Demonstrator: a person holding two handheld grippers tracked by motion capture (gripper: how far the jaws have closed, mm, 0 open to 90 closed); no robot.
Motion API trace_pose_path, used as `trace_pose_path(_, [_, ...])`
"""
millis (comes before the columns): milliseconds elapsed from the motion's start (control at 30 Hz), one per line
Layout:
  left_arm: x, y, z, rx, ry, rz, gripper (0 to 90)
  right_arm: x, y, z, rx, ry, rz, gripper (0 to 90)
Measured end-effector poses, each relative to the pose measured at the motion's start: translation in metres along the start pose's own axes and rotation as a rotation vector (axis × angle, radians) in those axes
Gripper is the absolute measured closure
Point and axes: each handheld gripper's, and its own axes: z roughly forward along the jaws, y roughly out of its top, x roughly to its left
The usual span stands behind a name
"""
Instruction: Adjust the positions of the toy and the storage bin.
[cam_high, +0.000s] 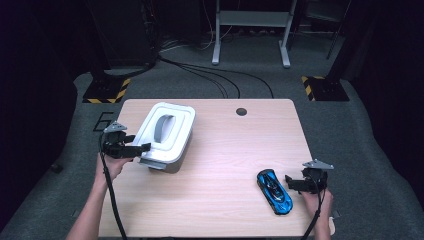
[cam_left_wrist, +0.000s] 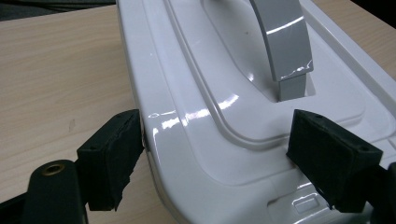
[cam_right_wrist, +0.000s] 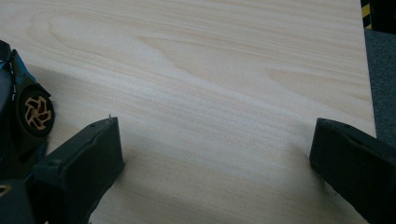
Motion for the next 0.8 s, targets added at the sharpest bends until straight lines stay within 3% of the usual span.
trace_pose_path(267, [-0.016,0.002,-0.001,0.014,0.029,0.032,17.7,0.000,0.000,0.000,-0.001,-0.001,0.001,2.0])
trace_pose_path(400, [-0.031,0.002,0.000,0.007,0.077,0.069,17.5,0.000,0.000,0.000,-0.002,-0.002,0.001,2.1])
trace_pose_path(433, [-0.035,0.001,0.001,-0.008,0.091,0.069,17.3,0.000,0.000,0.000,-0.002,-0.002,0.002,2.1])
trace_pose_path(800, [-0.046,0.001,0.003,0.010,0.112,0.050,16.2,0.000,0.000,0.000,-0.002,-0.001,0.002,2.2])
